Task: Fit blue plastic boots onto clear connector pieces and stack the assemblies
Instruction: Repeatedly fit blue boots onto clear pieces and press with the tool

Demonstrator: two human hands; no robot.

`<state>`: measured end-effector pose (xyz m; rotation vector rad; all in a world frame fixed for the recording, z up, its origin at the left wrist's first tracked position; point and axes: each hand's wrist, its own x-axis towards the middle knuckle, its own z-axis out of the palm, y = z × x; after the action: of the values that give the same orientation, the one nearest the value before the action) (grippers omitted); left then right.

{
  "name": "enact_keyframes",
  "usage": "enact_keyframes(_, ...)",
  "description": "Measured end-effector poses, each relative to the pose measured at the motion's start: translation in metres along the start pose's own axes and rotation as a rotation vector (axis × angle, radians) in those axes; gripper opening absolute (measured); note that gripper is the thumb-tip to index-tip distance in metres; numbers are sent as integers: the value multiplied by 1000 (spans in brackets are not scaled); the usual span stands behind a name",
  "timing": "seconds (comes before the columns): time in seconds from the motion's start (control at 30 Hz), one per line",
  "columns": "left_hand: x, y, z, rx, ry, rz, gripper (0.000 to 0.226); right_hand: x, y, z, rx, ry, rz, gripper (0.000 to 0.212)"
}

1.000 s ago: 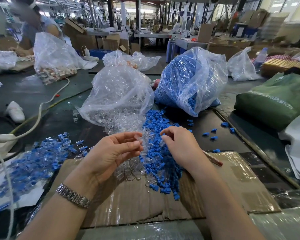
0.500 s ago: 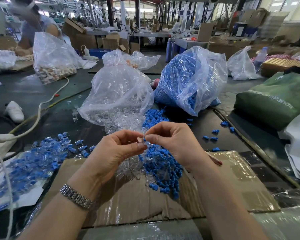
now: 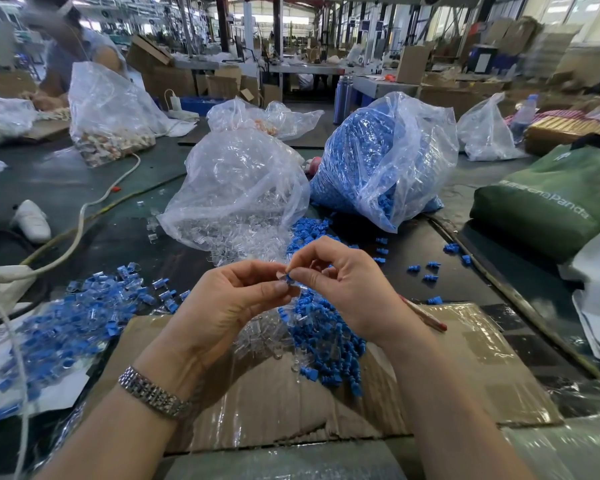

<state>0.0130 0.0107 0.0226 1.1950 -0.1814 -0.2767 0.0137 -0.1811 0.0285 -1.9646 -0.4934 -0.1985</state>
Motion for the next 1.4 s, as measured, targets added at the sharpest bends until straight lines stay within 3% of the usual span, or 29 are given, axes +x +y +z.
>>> enact_keyframes(0.13,1,-1,-2,3,-17,17,22,-2,-6,-5,100,-13,57,7)
enact_keyframes(0.2,2,-2,-4,1,-17,20,23,-2,-5,-12,111,86,107,8)
enact_keyframes(0.3,3,-4,-6,-11,-17,25,24,0,10,-27,-416,223,383,33)
enact_keyframes(0.37,4,-5,-8,-25,-25,21,23,-3,17,-32,-751,81,692,58)
enact_keyframes(0.43,5,-5,-9,-43,-25,15,22,-5,21,-33,-861,-23,847,67)
enact_keyframes(0.63,7,-7,-13,-87,-13,5,22,-6,26,-32,-875,15,844,35)
enact_keyframes(0.77,7,-4,-14,-60,28,6,23,-4,22,-39,-745,126,805,28)
enact_keyframes(0.87,7,-2,-14,-49,68,15,25,-6,8,-48,-337,206,684,33)
enact_keyframes(0.97,7,-2,-14,-60,99,21,23,-11,-11,-45,130,-55,649,27)
enact_keyframes(1.03,8,-2,-15,-68,117,34,21,-12,-17,-34,272,-270,656,27)
enact_keyframes(1.17,9,-3,-14,-36,131,71,24,-15,-21,-14,287,-424,599,23)
enact_keyframes(1.4,10,-8,-13,97,117,104,22,-16,-22,-12,226,-423,577,32)
